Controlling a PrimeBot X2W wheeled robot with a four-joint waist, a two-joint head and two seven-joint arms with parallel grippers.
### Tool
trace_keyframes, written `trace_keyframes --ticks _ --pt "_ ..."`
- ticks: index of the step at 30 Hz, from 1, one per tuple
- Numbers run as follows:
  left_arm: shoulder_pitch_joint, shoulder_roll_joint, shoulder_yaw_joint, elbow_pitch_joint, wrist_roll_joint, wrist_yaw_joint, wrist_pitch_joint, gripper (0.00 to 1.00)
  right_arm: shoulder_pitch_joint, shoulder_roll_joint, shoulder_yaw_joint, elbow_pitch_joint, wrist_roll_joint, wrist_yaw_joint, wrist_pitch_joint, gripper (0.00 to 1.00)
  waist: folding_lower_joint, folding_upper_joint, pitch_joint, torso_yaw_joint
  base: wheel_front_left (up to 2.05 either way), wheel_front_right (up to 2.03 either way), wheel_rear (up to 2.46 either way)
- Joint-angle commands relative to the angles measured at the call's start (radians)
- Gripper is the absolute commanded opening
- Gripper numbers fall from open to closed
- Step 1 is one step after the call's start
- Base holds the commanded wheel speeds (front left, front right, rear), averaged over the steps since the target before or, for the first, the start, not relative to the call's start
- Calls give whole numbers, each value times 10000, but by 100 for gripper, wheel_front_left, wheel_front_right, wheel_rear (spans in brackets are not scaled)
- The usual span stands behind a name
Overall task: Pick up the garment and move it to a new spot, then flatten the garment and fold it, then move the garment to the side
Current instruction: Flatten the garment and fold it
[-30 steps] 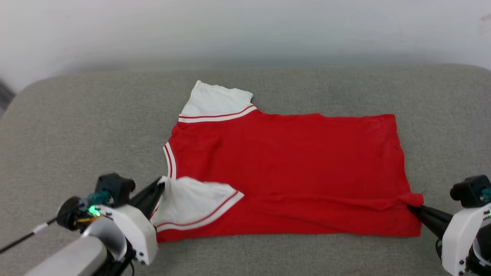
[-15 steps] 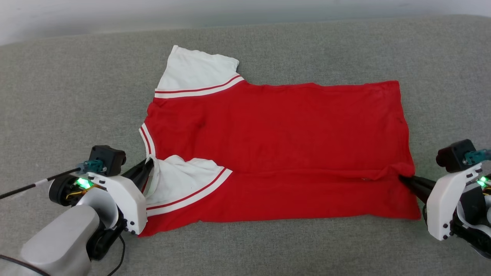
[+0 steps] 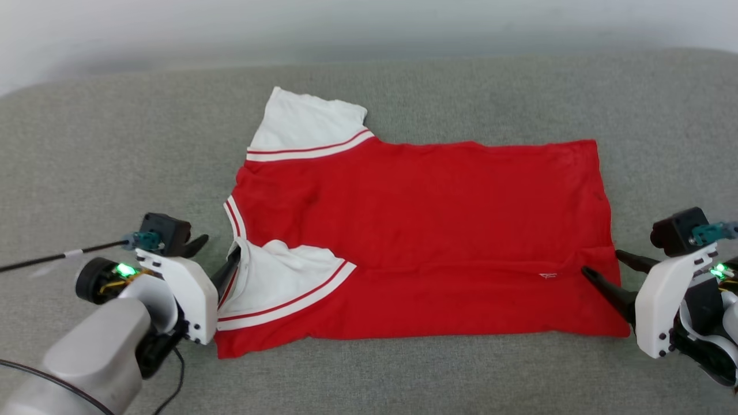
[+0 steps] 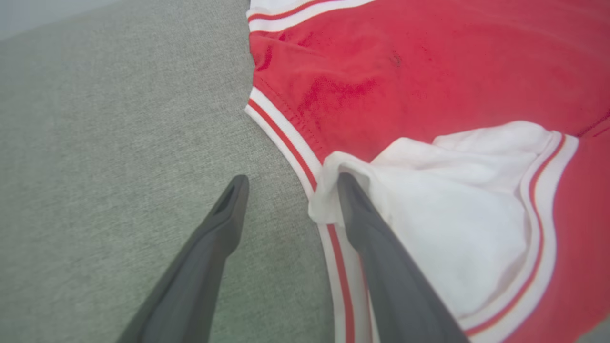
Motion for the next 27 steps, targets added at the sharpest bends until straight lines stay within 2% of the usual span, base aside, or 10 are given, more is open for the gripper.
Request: trace_keyframes --ticks 1,9,16,19,21,27 --pt "-257 164 -20 -27 77 -54 82 100 235 -88 -99 -155 73 -4 -160 100 -2 -1 -383 99 0 0 0" --pt "-884 1183 -149 -1114 96 -31 1591 100 916 -352 -709 -875 -103 -4 -330 100 -2 -1 -891 273 0 0 0" --pt "-1381 2085 -383 -2904 -932 -152 4841 100 1340 -196 -1194 -1249 -412 -4 -172 100 -2 -1 -969 353 0 0 0" --pt "-1391 2271 -445 -3561 -1773 -137 6356 100 1427 -93 -1357 -1358 -547 -4 -58 100 -2 -1 -961 350 0 0 0" --pt "-1548 2463 -608 -3895 -1893 -71 7112 100 1482 -10 -1412 -1436 -602 -4 6 100 -2 -1 -943 324 0 0 0" --pt "-1272 2309 -887 -4204 -2610 214 8430 100 1532 210 -1444 -1572 -656 -4 399 100 -2 -1 -818 149 0 0 0"
